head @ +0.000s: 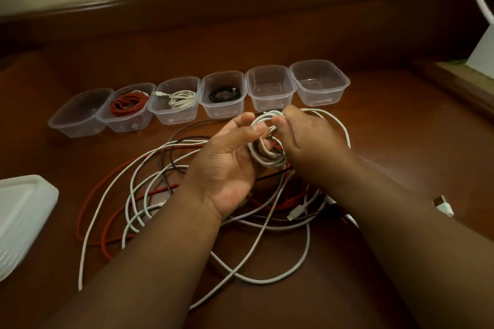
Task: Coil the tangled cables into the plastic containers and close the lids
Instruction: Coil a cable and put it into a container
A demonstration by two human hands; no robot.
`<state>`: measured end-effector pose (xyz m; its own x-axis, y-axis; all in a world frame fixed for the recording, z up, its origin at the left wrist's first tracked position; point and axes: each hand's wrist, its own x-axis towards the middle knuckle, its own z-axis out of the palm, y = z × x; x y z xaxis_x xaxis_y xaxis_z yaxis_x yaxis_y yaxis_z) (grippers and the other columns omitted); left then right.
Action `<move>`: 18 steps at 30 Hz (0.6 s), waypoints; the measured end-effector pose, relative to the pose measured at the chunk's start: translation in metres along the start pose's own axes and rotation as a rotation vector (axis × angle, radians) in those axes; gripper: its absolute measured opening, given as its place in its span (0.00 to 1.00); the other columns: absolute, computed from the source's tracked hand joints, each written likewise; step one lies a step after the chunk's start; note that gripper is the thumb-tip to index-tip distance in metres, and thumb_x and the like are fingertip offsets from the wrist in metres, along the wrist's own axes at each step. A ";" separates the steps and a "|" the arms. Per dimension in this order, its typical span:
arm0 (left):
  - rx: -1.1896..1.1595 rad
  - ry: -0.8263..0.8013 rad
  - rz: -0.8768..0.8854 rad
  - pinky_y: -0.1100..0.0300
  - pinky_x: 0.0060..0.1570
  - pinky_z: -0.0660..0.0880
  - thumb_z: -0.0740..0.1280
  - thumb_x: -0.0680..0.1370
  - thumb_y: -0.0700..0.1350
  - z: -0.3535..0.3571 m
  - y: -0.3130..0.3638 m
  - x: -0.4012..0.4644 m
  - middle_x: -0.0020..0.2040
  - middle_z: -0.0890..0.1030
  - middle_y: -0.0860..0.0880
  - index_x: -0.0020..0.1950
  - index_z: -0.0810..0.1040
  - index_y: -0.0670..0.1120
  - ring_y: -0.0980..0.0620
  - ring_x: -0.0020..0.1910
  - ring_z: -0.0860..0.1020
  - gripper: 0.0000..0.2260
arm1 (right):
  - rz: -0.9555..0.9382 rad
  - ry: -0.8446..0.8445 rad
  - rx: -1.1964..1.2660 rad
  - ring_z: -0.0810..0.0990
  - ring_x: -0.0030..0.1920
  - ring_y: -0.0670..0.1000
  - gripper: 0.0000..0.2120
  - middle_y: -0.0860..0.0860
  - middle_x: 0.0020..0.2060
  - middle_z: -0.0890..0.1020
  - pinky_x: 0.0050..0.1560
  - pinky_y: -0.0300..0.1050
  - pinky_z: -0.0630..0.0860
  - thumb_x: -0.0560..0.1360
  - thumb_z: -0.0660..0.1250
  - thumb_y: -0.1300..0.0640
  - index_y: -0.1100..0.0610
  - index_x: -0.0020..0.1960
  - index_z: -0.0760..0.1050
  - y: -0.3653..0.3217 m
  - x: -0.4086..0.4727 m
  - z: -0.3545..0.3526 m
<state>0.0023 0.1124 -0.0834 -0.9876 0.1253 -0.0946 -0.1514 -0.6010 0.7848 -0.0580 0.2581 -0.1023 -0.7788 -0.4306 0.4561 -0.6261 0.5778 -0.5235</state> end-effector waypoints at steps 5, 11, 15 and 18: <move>0.273 0.063 0.139 0.57 0.36 0.79 0.70 0.72 0.30 0.003 0.001 0.001 0.36 0.79 0.49 0.45 0.68 0.47 0.54 0.33 0.79 0.15 | 0.000 0.031 -0.014 0.70 0.32 0.43 0.11 0.43 0.32 0.71 0.31 0.33 0.63 0.84 0.52 0.48 0.51 0.46 0.66 0.000 0.000 0.001; 1.003 0.349 0.467 0.56 0.39 0.81 0.73 0.76 0.40 -0.002 -0.003 0.002 0.40 0.84 0.51 0.44 0.76 0.47 0.52 0.37 0.83 0.06 | 0.005 0.103 0.010 0.68 0.29 0.43 0.10 0.43 0.30 0.70 0.30 0.32 0.65 0.84 0.53 0.50 0.51 0.45 0.65 0.002 -0.001 -0.003; 1.154 0.389 0.508 0.58 0.41 0.82 0.73 0.76 0.50 -0.006 0.003 0.000 0.38 0.84 0.53 0.43 0.81 0.51 0.57 0.39 0.83 0.05 | 0.007 0.073 -0.020 0.69 0.29 0.44 0.10 0.44 0.31 0.71 0.29 0.39 0.62 0.84 0.53 0.49 0.51 0.47 0.66 0.006 0.000 -0.008; 1.109 0.390 0.387 0.51 0.43 0.82 0.70 0.78 0.51 -0.005 0.007 0.000 0.36 0.83 0.51 0.42 0.82 0.49 0.53 0.38 0.82 0.07 | -0.004 0.073 -0.064 0.69 0.30 0.45 0.11 0.44 0.31 0.71 0.29 0.43 0.63 0.84 0.52 0.48 0.51 0.47 0.66 0.008 0.000 -0.010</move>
<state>0.0008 0.1043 -0.0805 -0.9348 -0.2690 0.2319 0.0824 0.4707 0.8784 -0.0631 0.2691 -0.0995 -0.7697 -0.3827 0.5109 -0.6240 0.6200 -0.4757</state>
